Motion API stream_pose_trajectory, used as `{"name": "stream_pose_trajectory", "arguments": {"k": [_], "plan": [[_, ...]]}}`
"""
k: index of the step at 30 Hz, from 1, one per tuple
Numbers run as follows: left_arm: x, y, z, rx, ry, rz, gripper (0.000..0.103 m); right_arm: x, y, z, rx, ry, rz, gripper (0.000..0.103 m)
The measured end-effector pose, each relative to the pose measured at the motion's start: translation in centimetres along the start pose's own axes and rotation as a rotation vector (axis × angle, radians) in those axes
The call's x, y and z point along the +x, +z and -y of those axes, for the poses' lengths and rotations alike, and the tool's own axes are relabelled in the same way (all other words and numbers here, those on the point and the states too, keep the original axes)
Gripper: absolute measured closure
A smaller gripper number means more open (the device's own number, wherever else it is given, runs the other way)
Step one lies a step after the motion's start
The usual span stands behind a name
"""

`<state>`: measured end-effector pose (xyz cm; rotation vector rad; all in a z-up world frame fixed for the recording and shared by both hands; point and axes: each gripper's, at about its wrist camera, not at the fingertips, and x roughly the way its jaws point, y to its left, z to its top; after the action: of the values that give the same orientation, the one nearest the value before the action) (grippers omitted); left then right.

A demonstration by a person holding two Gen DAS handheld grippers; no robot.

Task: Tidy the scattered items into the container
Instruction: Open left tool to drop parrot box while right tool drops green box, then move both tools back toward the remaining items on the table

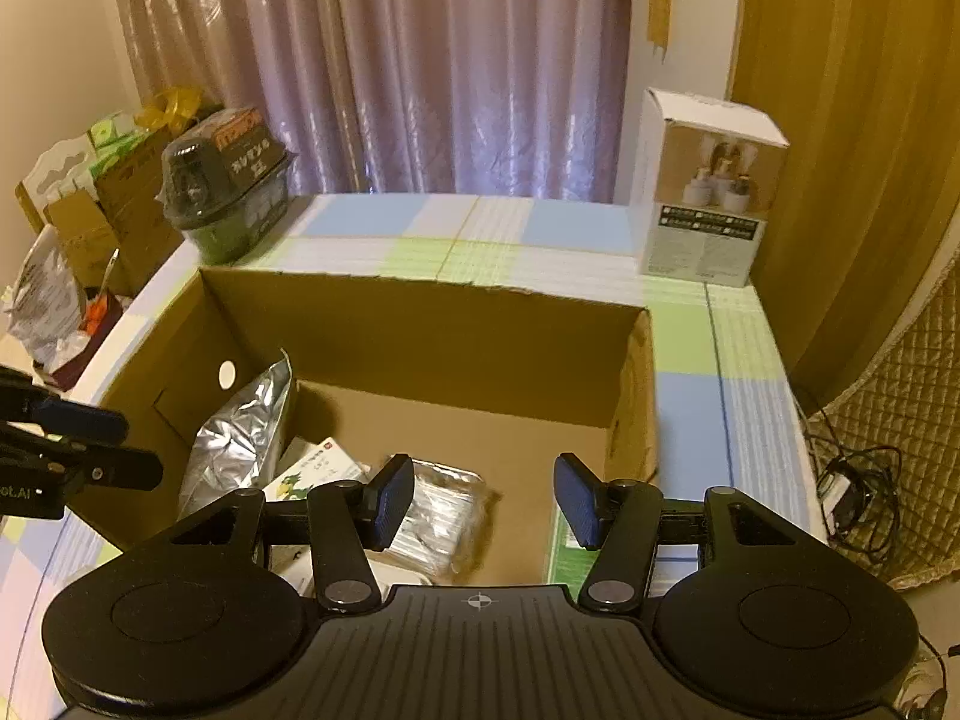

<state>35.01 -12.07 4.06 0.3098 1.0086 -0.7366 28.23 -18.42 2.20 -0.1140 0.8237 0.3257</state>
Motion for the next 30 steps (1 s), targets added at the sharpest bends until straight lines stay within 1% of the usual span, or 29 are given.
{"name": "stream_pose_trajectory", "arguments": {"k": [8, 12, 13, 14, 15, 16, 19, 25, 28, 30], "plan": [[-1.8, -1.4, -0.1, -0.012, -0.006, 0.013, 0.064, -3.2, -0.9, 0.1, 0.019, 0.000, 0.054, 0.044], [-3.2, -2.3, -0.2, -0.014, 0.000, 0.020, 0.060, -5.2, -1.6, -0.5, 0.020, 0.004, 0.071, 0.043], [-3.7, -2.7, -0.3, -0.015, 0.002, 0.022, 0.060, -5.8, -1.8, -0.8, 0.019, 0.005, 0.076, 0.026], [-4.1, -3.0, -0.4, -0.017, 0.005, 0.024, 0.060, -6.4, -2.1, -1.1, 0.019, 0.002, 0.088, 0.004], [-4.6, -3.4, -0.4, -0.019, 0.008, 0.027, 0.059, -7.0, -2.5, -1.4, 0.015, -0.003, 0.107, 0.003], [-5.1, -3.7, -0.5, -0.022, 0.011, 0.029, 0.059, -7.5, -2.8, -1.8, 0.000, -0.003, 0.118, 0.003], [-6.7, -4.9, -0.6, -0.026, 0.016, 0.035, 0.057, -8.8, -3.9, -3.2, -0.041, 0.006, 0.114, 0.003], [-9.8, -7.7, -0.6, -0.025, 0.027, 0.049, 0.049, -10.4, -6.6, -4.9, -0.055, 0.027, 0.082, 0.003], [-10.9, -9.4, -0.4, -0.018, 0.034, 0.055, 0.038, -11.1, -8.1, -5.4, -0.054, 0.030, 0.066, 0.003], [-11.5, -10.6, -0.3, -0.019, 0.036, 0.057, 0.027, -11.5, -9.2, -5.6, -0.048, 0.033, 0.054, 0.003]]}}
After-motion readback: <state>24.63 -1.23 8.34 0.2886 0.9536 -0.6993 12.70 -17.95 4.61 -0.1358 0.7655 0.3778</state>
